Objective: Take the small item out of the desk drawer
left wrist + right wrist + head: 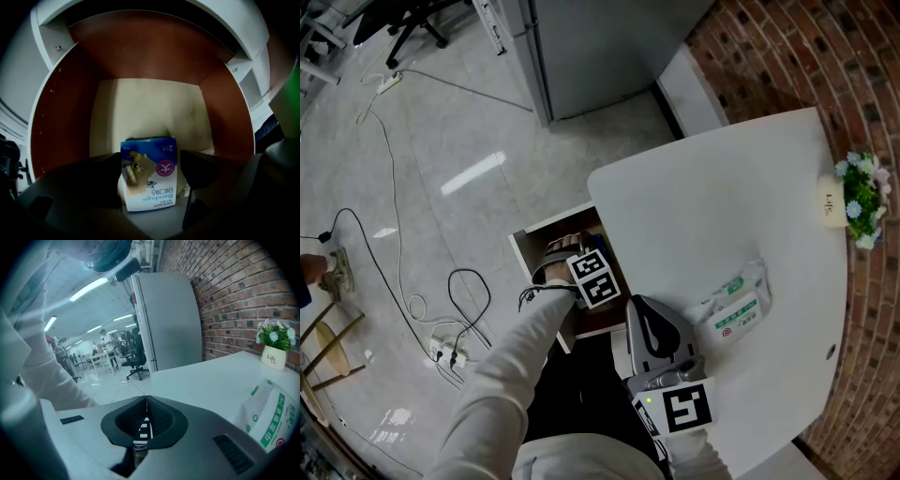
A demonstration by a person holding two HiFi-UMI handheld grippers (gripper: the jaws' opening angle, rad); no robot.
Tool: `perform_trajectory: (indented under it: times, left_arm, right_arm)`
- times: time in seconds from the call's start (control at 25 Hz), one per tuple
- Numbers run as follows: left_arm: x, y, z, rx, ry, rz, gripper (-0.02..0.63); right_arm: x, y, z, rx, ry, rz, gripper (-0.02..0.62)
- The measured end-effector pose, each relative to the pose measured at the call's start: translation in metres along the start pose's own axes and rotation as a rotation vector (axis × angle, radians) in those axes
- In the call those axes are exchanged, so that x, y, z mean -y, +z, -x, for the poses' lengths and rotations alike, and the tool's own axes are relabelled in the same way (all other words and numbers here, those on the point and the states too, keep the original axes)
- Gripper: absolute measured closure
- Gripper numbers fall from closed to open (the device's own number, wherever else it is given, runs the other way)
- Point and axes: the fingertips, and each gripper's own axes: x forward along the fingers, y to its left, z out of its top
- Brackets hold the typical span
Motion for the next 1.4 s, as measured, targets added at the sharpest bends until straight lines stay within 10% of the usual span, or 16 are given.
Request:
perform_trajectory:
  times: [1.4]
  left_arm:
    - [-0.017,0.016,0.032,0.105,0.034,0.092,0.212]
  right_arm:
    - [-0.002,-0.007,-0.006,-0.032,0.009,-0.011,0.568]
